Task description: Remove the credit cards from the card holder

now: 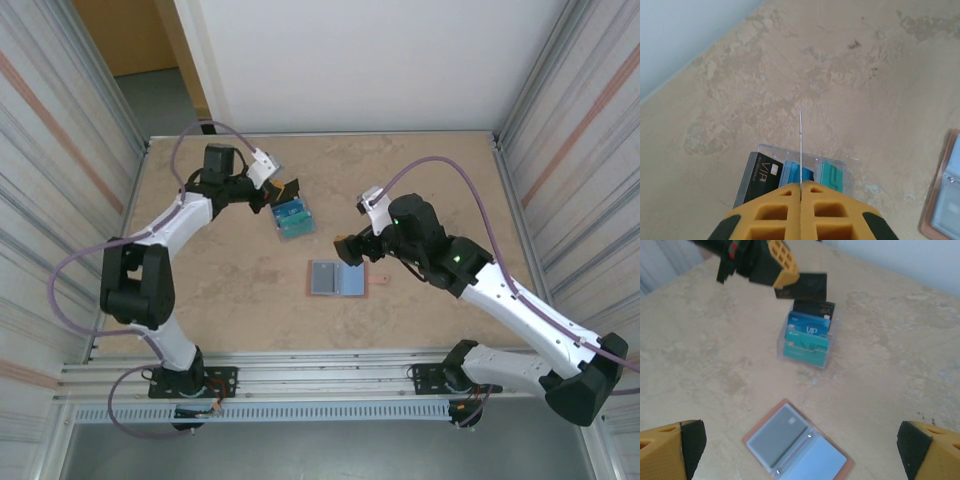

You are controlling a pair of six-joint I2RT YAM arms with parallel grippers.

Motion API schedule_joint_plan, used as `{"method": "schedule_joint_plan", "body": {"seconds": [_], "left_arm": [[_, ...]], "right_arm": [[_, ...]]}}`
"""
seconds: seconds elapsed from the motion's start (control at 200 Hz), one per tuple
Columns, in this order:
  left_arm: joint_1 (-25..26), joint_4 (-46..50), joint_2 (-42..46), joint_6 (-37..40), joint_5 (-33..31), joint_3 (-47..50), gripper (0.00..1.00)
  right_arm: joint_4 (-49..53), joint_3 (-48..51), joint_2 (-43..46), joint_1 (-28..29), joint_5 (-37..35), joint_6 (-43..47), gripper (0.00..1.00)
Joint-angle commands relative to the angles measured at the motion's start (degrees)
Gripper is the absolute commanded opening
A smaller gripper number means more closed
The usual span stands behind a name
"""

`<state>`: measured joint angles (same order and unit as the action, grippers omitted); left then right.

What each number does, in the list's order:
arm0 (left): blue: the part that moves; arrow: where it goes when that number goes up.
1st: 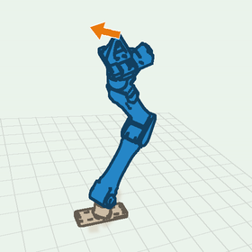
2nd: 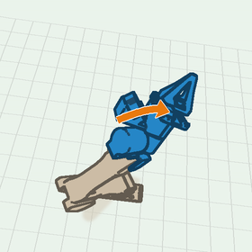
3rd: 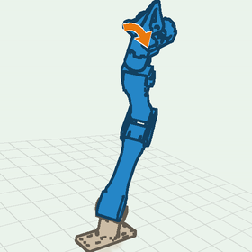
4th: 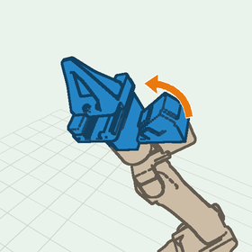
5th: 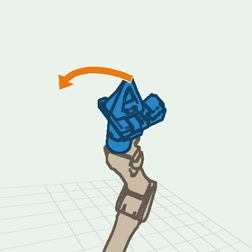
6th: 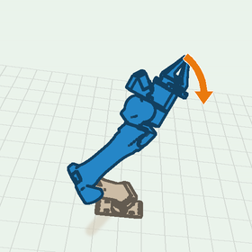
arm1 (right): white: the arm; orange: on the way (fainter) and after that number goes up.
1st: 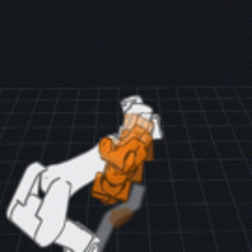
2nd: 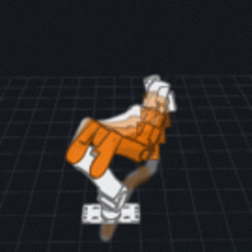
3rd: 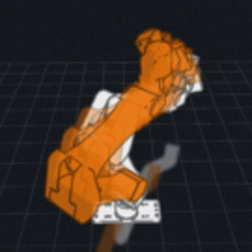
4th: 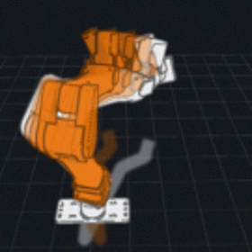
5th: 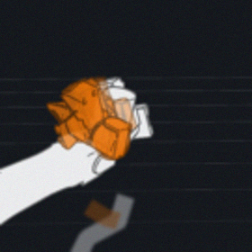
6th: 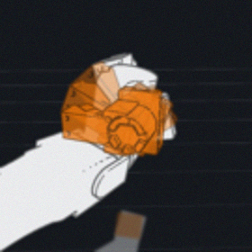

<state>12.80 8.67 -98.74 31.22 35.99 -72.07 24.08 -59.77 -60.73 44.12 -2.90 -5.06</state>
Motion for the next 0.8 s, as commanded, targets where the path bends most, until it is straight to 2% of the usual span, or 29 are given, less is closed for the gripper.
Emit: {"method": "schedule_joint_plan", "body": {"seconds": [0.0, 0.18, 0.797], "left_arm": [[-0.71, -0.86, -2.35, 2.66, 0.81, -2.66, 0.0], [-1.1, -2.55, -5.84, 3.32, 0.22, -3.25, 0.0], [-2.85, 0.61, -11.96, 6.09, 4.26, -8.21, 0.0]], "right_arm": [[-2.61, 0.5, 1.66, -0.37, -4.28, -4.31, 0.99], [-2.65, 0.82, 2.01, -0.42, -11.17, -5.97, 0.99], [-4.12, 3.39, 7.8, -0.69, -14.54, -7.25, 0.99]]}}
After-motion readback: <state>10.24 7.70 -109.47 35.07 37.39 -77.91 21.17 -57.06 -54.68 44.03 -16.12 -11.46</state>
